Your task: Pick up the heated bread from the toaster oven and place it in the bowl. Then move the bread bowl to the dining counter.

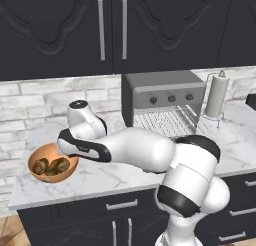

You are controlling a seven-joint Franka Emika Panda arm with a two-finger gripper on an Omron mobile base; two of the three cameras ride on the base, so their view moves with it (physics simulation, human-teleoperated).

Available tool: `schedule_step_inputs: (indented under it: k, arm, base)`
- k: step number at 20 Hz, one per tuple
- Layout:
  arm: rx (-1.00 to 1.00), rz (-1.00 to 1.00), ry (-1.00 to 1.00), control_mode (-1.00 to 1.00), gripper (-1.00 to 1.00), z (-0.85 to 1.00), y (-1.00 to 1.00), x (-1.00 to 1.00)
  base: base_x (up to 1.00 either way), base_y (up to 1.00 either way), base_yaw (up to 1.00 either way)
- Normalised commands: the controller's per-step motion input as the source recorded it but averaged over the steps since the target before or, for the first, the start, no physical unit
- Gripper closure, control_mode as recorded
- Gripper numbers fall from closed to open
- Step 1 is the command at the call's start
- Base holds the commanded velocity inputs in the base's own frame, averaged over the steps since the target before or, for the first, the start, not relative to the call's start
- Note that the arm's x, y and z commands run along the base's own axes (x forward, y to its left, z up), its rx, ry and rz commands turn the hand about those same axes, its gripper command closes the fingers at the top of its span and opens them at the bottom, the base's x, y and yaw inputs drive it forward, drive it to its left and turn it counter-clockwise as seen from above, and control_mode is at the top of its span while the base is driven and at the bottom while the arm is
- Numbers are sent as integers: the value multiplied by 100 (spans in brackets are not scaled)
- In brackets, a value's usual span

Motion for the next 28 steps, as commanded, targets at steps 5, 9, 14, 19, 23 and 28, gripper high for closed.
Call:
schedule_step_inputs:
  k: [5, 9, 14, 19, 23, 28]
  arm:
    - [0, -11, 0, -100, -100, -15, 0, 2]
    - [0, -12, 0, -100, -100, -7, 17, 7]
    - [4, -13, 0, -100, -100, 0, 25, 16]
    - [10, -6, 0, -100, -100, -18, 4, 6]
    - [11, 0, 0, -100, -100, -39, 0, 19]
    - [5, -4, 0, -100, 100, -24, 7, 27]
  base:
    - [0, 0, 0]
    - [0, 0, 0]
    - [0, 0, 0]
    - [0, 0, 0]
    - [0, 0, 0]
    - [0, 0, 0]
